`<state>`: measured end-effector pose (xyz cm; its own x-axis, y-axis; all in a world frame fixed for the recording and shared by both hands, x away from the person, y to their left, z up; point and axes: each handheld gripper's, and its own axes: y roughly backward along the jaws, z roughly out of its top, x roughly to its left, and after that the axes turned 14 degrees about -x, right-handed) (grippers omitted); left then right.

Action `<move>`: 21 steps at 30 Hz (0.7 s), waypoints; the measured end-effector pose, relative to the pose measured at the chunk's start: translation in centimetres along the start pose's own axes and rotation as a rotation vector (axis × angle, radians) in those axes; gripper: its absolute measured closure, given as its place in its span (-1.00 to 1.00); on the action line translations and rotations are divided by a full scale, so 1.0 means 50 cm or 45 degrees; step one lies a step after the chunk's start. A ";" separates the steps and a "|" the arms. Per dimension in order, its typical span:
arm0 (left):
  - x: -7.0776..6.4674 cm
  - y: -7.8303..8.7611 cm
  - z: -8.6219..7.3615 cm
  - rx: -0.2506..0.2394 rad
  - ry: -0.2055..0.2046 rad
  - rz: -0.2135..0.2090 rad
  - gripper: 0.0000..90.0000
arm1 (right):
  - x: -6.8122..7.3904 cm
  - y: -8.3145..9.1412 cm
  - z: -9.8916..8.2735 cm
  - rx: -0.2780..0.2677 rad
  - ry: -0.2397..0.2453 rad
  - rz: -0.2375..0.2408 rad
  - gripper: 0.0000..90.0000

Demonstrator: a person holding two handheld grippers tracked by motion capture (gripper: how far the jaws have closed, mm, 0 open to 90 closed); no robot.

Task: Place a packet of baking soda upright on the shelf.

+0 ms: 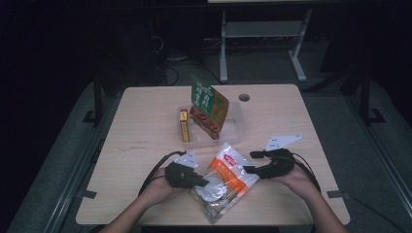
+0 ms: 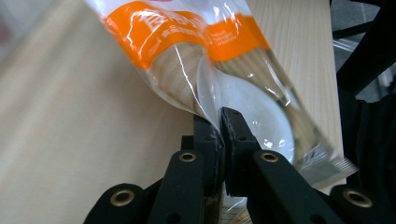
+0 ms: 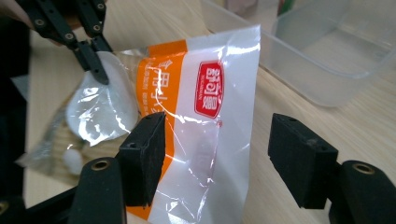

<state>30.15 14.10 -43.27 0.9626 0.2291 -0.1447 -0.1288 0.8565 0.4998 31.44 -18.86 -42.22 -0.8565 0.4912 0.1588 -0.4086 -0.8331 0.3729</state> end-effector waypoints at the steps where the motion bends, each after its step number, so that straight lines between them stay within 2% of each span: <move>1: -0.002 0.007 0.004 -0.004 -0.025 0.010 0.91 | 0.000 0.003 0.001 -0.010 -0.011 0.011 -0.19; 2: -0.007 0.014 0.008 -0.009 -0.074 0.034 0.91 | 0.000 0.004 0.003 -0.023 -0.015 0.021 -0.21; 5: -0.009 0.037 0.017 -0.023 -0.149 0.074 0.91 | 0.001 0.009 0.010 -0.061 -0.031 0.058 -0.22; 11: -0.012 0.084 0.025 -0.060 -0.265 0.075 0.92 | 0.004 0.007 0.023 -0.054 -0.038 0.117 -0.20; 12: -0.012 0.089 0.024 -0.062 -0.274 0.075 0.92 | 0.003 0.004 0.028 -0.051 -0.052 0.136 -0.19; 14: -0.013 0.100 0.023 -0.074 -0.282 0.073 0.92 | 0.002 -0.001 0.038 -0.053 -0.039 0.155 -0.16; 16: -0.013 0.111 0.022 -0.067 -0.307 0.083 0.92 | -0.003 -0.011 0.053 -0.059 -0.038 0.198 -0.14; 18: -0.014 0.122 0.022 -0.071 -0.322 0.090 0.92 | -0.007 -0.028 0.071 -0.059 -0.049 0.243 -0.10; 21: -0.015 0.135 0.021 -0.085 -0.326 0.100 0.93 | -0.012 -0.060 0.094 -0.036 -0.025 0.300 -0.05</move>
<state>28.83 19.23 -38.89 0.9769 0.1786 0.1170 -0.2123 0.8715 0.4421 34.68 -15.46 -39.14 -0.9230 0.2868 0.2566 -0.2068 -0.9319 0.2979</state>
